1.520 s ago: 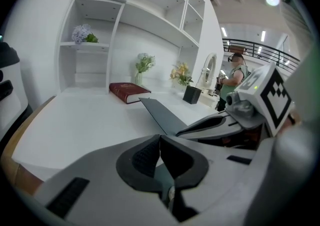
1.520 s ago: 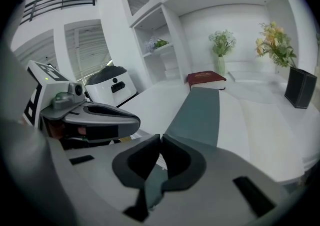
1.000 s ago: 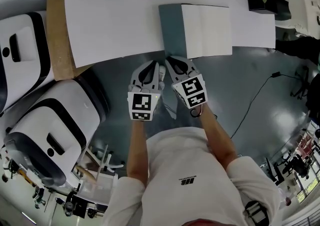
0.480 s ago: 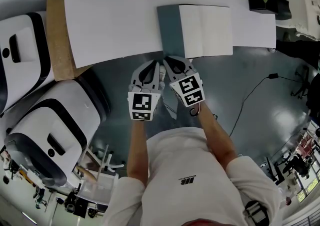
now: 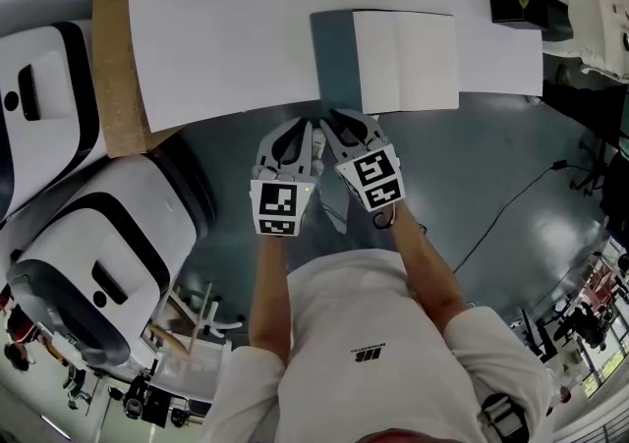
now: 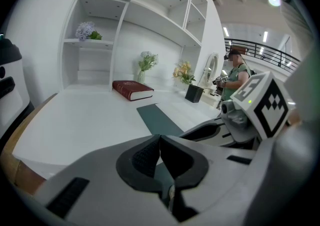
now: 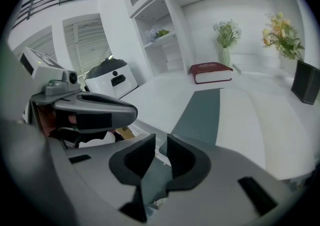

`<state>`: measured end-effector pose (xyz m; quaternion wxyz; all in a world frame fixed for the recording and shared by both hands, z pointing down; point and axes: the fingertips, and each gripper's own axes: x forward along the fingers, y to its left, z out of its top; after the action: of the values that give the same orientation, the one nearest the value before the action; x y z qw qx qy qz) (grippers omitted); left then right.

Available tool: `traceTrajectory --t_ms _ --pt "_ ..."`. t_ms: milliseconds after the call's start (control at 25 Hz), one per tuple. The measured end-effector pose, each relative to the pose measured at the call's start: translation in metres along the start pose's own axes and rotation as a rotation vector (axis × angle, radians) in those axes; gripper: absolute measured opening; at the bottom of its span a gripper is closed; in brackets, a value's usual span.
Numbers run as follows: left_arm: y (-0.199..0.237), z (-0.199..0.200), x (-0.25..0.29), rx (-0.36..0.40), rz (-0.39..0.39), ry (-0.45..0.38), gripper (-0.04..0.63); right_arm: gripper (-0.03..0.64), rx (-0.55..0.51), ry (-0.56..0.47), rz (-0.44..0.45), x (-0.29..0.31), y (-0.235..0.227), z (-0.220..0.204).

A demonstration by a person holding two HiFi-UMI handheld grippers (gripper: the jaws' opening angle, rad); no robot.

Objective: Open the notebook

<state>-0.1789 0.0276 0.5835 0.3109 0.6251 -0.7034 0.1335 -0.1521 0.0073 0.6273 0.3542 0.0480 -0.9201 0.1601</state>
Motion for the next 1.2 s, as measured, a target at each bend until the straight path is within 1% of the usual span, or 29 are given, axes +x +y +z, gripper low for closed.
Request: traceTrajectory --t_ms 400,760,1040,1200 --pt "-0.001 0.005 -0.003 0.012 -0.009 -0.011 0.000 0.052 -0.001 -0.036 -0.028 -0.012 -0.002 0.012" --pt "-0.008 0.018 -0.005 0.039 -0.034 -0.028 0.000 0.048 -0.033 -0.094 -0.119 -0.042 -0.016 0.030" --pt "-0.017 0.031 -0.007 0.065 -0.064 -0.041 0.000 0.048 -0.027 -0.107 -0.152 -0.061 -0.019 0.038" --pt "-0.019 0.035 -0.007 0.079 -0.079 -0.044 0.000 0.048 -0.041 -0.111 -0.175 -0.066 -0.019 0.042"
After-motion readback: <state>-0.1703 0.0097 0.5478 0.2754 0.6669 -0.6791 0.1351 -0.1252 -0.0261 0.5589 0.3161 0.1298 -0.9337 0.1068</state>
